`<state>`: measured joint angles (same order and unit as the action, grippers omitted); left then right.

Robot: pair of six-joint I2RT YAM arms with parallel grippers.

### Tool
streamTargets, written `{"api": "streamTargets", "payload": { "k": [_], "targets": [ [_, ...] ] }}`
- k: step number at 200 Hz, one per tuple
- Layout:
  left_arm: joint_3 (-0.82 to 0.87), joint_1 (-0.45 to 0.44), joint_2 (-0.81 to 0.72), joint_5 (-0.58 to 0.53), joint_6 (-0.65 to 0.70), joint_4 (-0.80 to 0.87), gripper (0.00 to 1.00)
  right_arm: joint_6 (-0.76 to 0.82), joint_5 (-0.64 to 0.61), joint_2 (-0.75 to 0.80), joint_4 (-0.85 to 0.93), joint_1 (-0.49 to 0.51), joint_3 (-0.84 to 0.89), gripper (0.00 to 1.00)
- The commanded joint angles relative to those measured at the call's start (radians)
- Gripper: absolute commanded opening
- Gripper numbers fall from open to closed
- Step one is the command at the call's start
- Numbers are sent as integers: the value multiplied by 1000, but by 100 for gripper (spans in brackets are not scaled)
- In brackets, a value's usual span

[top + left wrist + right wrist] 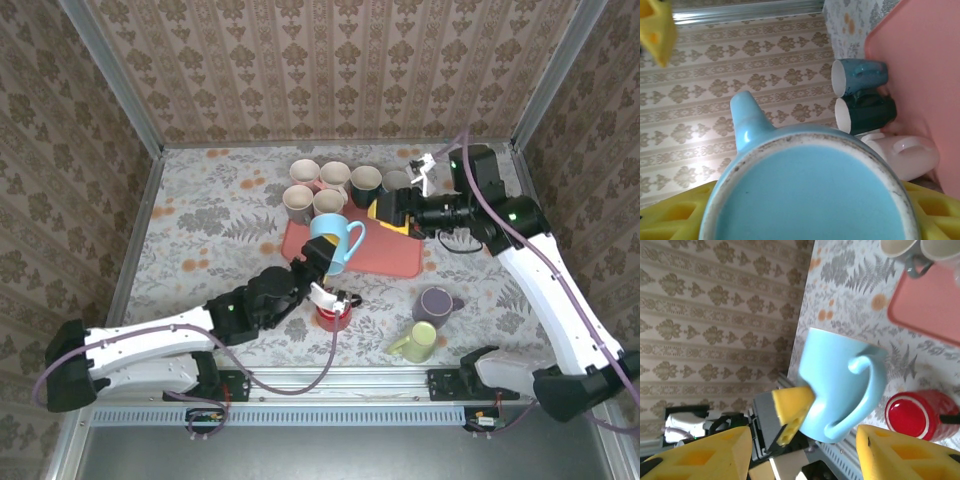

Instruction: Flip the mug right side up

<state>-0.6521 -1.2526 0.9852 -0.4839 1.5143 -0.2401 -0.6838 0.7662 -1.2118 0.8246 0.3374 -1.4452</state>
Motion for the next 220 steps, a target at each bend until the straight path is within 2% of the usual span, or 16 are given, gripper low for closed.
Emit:
{"api": "streamTargets", "payload": {
  "k": [1,16,37,53,76,115,146,156,182,207,220],
  "targets": [
    [33,-31,-98,-11,61,-80,48,44,142,-61,126,5,-19,57],
    [60,-40,-147,-3,59,-38,48,16,202,-84,78,12,22,57],
    [83,-48,-205,6,45,-5,48,40,261,-130,72,32,46,63],
    [96,-66,-241,8,37,10,48,109,275,-160,113,44,41,62],
    [108,-86,-273,19,28,32,49,89,367,-202,39,73,77,59],
    [124,-100,-328,59,-6,86,49,113,425,-297,39,113,81,50],
    [131,-105,-357,67,-9,109,49,104,470,-320,15,164,83,49],
    [134,-106,-363,69,-5,117,49,87,486,-325,-2,174,89,42],
    [132,-111,-377,80,-8,135,50,40,516,-334,-59,175,115,15],
    [132,-111,-372,81,-17,163,56,27,526,-326,-78,175,120,5],
    [132,-109,-366,80,-28,178,66,13,530,-317,-93,173,122,2]
  ]
}}
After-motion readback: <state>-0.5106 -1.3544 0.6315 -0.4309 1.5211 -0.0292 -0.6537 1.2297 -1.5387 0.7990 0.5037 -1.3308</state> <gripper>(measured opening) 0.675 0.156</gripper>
